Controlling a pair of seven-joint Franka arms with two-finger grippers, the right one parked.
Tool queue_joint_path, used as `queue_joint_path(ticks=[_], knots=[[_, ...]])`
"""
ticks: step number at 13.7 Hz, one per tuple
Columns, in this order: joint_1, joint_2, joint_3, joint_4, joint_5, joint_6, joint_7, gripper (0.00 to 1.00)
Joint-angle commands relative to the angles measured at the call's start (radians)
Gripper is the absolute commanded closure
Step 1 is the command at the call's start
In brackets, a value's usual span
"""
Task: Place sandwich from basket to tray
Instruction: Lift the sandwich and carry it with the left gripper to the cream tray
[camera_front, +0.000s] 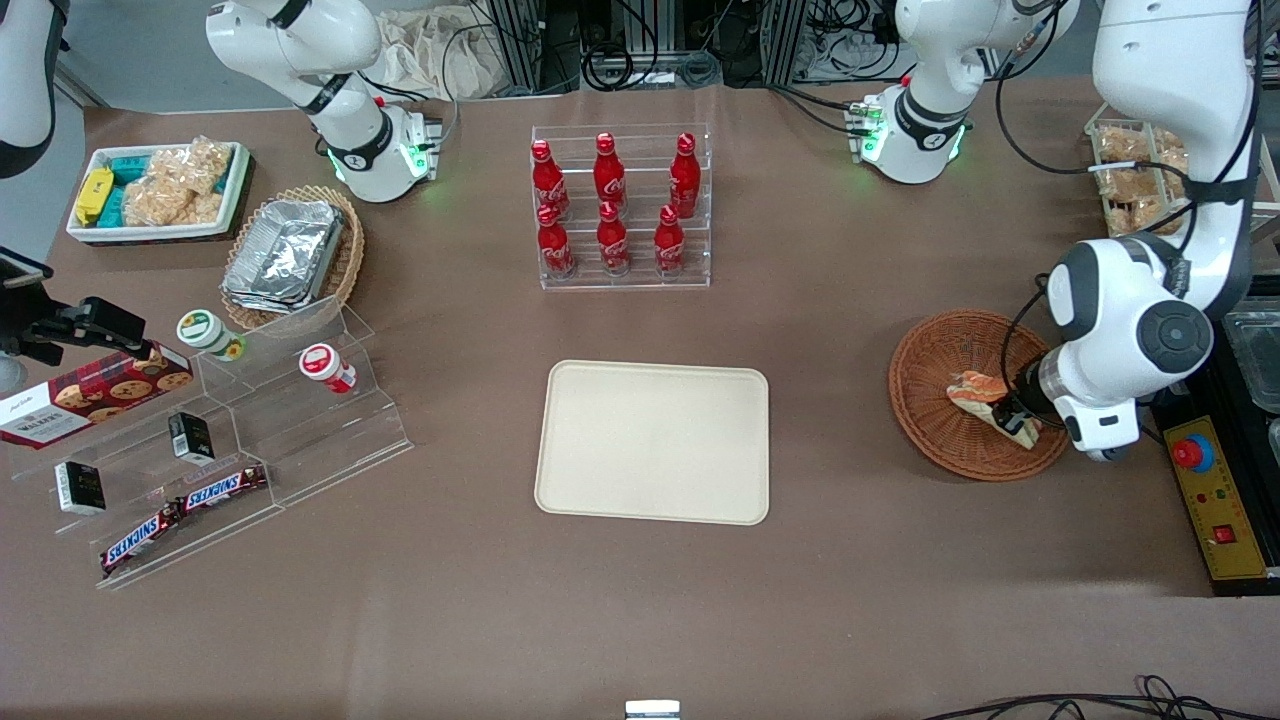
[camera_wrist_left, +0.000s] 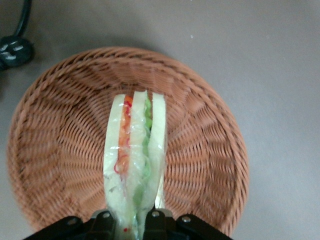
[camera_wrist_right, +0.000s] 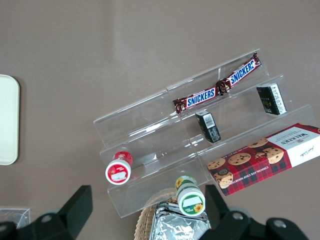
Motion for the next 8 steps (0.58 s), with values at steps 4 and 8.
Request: queue_joint_path(ticks=[4, 8], knots=[[-0.105, 0.040, -0.009, 0.379, 0.010, -0.346, 0.064, 1.00], [-0.228, 0.109, -0.011, 0.488, -0.009, -0.342, 0.124, 1.00]])
